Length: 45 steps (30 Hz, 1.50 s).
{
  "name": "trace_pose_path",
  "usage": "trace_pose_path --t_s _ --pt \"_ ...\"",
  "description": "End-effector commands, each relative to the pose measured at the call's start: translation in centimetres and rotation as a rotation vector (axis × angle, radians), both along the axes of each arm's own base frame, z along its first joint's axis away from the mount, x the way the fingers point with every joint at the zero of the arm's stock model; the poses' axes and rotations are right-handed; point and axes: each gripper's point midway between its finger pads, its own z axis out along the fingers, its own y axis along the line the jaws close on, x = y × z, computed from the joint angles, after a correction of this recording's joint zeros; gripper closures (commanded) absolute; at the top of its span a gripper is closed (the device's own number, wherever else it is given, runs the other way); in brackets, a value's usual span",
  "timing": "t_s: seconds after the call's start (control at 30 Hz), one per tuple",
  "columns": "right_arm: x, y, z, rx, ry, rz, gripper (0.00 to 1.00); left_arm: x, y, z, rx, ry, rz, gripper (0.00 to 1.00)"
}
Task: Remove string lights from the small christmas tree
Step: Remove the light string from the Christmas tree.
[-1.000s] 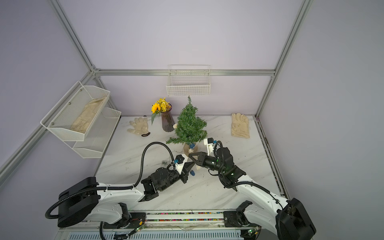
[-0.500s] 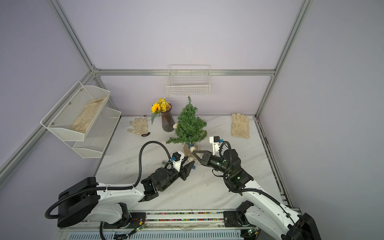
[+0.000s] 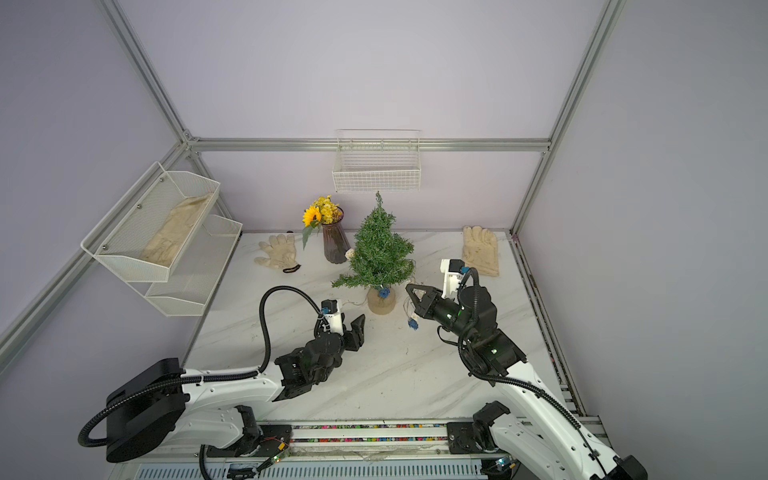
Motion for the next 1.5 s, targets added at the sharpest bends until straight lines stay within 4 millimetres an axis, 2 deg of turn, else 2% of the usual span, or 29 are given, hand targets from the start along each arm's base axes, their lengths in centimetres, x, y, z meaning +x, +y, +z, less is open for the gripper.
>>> trace_pose_path --t_s 0.0,0.23,0.37,0.5,0.53,0.73,0.87,0.97,1.07,1.27,1.47 --pt "0.7 -1.4 1.0 -0.077 -0.04 -0.068 1.0 0.9 1.2 -1.4 -0.081 0.084 0.067 0.34" --pt "2.5 -3.9 3.3 -0.196 -0.076 -0.2 1.0 2.2 1.1 -1.4 -0.151 0.134 0.069 0.32" --pt "3.5 -3.8 4.0 -0.204 -0.078 -0.213 1.0 2.7 0.9 -1.8 -0.244 0.177 0.079 0.31" --pt "4.8 -3.1 3.1 -0.221 -0.052 -0.193 1.0 3.4 0.1 -2.0 -0.259 0.18 0.08 0.29" --pt "5.0 -3.0 2.8 -0.224 -0.044 -0.188 1.0 3.6 -0.3 -2.6 -0.248 0.189 0.079 0.28" --pt "6.0 -3.5 2.6 -0.253 -0.052 -0.21 1.0 6.5 -2.2 -3.3 -0.239 0.177 0.068 0.27" --pt "6.0 -2.8 2.2 -0.208 -0.042 -0.17 1.0 8.6 -2.5 -4.1 -0.333 0.218 0.081 0.26" --pt "6.4 -2.6 1.5 -0.205 -0.036 -0.163 1.0 10.2 -2.8 -4.3 -0.378 0.181 0.069 0.2" --pt "6.6 -2.4 1.0 -0.202 -0.02 -0.149 1.0 11.6 -2.9 -4.1 -0.446 0.179 0.062 0.22" --pt "6.3 -2.4 0.5 -0.188 -0.005 -0.14 1.0 14.0 -2.3 -4.7 -0.457 0.182 0.122 0.22" --pt "5.9 -2.9 0.3 -0.182 -0.006 -0.154 1.0 15.7 -3.7 -5.1 -0.449 0.191 0.093 0.22"
